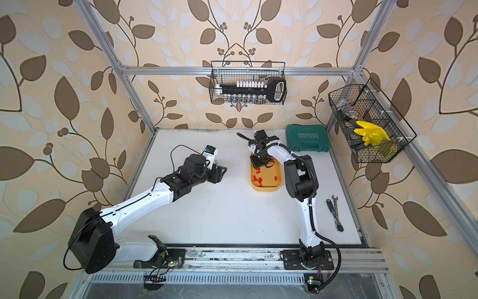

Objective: Cover the protruding screws with screw protection sleeves
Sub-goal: Pick up the screw protection sleeve from the storage box.

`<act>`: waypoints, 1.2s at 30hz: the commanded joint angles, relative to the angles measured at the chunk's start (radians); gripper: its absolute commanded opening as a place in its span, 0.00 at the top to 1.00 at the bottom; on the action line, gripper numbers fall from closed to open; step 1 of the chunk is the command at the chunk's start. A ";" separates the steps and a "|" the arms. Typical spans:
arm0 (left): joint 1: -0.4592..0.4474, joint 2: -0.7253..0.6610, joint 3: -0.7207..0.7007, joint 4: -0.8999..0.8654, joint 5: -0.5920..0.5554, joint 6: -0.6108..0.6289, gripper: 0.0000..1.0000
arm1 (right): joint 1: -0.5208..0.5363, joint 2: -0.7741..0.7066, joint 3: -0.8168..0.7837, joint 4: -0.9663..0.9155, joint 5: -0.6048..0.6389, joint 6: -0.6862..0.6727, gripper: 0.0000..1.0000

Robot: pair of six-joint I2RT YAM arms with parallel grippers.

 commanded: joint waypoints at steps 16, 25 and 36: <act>0.002 -0.012 -0.011 0.030 0.015 -0.014 0.37 | 0.000 0.100 0.112 -0.140 0.048 -0.061 0.78; 0.002 -0.019 -0.007 0.024 0.011 -0.013 0.37 | -0.002 0.080 0.117 -0.136 0.035 0.000 0.85; 0.002 -0.011 0.015 0.039 0.043 -0.032 0.36 | -0.037 -0.139 0.016 -0.026 -0.105 0.249 0.85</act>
